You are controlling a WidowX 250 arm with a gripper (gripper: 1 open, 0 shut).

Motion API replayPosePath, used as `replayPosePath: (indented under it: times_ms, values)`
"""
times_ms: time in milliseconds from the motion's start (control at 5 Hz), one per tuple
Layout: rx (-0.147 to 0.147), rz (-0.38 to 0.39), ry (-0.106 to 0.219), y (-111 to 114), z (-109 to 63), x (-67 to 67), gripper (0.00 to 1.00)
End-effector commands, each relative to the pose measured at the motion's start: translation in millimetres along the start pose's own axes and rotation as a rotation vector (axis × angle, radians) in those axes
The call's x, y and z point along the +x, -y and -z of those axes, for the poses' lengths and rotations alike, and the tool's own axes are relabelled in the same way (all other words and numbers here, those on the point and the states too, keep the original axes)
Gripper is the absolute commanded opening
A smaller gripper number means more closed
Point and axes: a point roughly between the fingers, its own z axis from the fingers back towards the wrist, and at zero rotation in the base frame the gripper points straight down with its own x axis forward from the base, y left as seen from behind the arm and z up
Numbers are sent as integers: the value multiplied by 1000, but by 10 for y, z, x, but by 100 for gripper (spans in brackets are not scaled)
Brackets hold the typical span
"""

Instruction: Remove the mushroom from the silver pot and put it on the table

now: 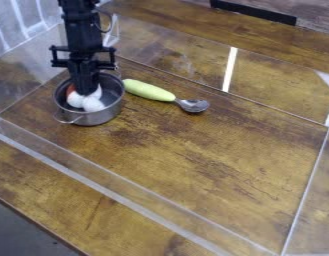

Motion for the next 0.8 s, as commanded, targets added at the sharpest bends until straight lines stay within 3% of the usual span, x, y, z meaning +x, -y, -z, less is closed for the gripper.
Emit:
replayPosePath:
  times_ms: [0, 400, 600]
  values:
    - [29, 99, 132, 312, -618, 7, 0]
    - [-13, 256, 143, 892, -992, -2, 0]
    - [-27, 316, 124, 1153, -1014, -21, 0]
